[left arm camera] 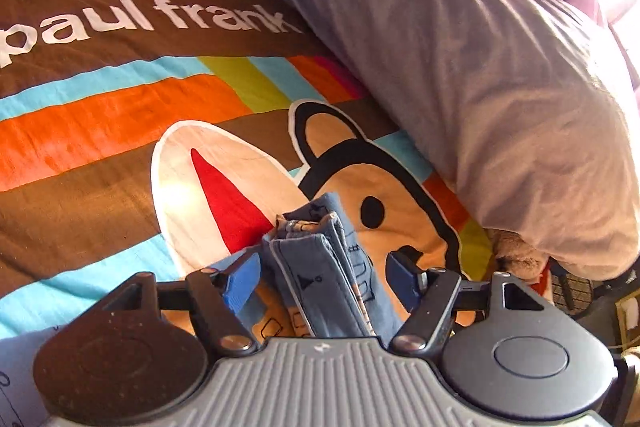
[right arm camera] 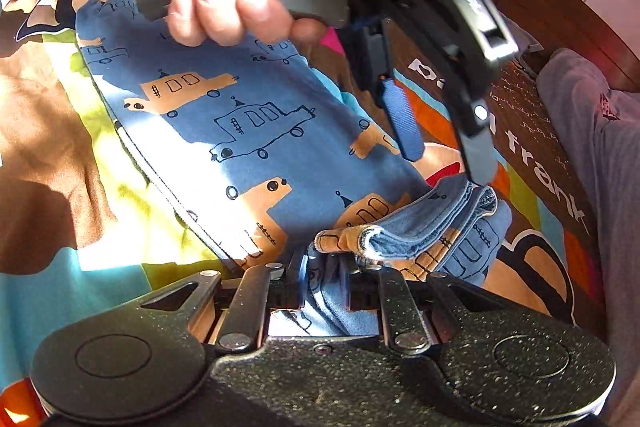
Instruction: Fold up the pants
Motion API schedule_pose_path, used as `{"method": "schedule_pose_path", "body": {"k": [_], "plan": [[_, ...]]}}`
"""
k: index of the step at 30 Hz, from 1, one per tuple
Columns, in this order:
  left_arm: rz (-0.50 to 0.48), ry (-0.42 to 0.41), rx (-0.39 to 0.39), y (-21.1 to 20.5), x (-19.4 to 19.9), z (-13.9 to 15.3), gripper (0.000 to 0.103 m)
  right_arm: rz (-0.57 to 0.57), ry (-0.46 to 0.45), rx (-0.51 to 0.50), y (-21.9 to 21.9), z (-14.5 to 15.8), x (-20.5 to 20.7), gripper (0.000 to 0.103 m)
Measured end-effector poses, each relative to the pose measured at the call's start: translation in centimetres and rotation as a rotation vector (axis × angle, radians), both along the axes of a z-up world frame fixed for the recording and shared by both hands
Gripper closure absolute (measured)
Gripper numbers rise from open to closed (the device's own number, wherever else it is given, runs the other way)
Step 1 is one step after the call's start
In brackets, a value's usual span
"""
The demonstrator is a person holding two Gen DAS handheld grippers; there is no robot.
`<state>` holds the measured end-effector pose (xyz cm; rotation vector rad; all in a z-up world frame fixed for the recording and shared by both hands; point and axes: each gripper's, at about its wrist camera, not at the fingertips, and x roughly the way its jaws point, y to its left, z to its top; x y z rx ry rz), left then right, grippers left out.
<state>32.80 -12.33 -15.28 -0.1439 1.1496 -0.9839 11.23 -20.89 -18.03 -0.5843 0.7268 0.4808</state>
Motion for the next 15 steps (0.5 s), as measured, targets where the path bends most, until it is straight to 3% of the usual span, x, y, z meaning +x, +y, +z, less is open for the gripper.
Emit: {"method": "schedule_pose_path", "body": {"k": [4, 8, 11, 15], "plan": [[0.047, -0.059, 0.183, -3.4, -0.5, 0.7, 0.030, -0.002, -0.007, -0.020, 0.5, -0.4, 0.2, 0.086], [0.016, -0.131, 0.347, -5.5, -1.3, 0.2, 0.035, -0.009, -0.009, -0.021, 0.9, -0.4, 0.4, 0.086], [0.021, -0.169, 0.397, -4.2, -1.7, 0.4, 0.035, -0.013, -0.011, -0.012, 0.7, -0.2, 0.4, 0.087], [0.122, -0.161, 0.415, -0.2, -1.8, 0.7, 0.038, -0.010, -0.024, -0.007, 0.3, 0.1, 0.0, 0.087]]}}
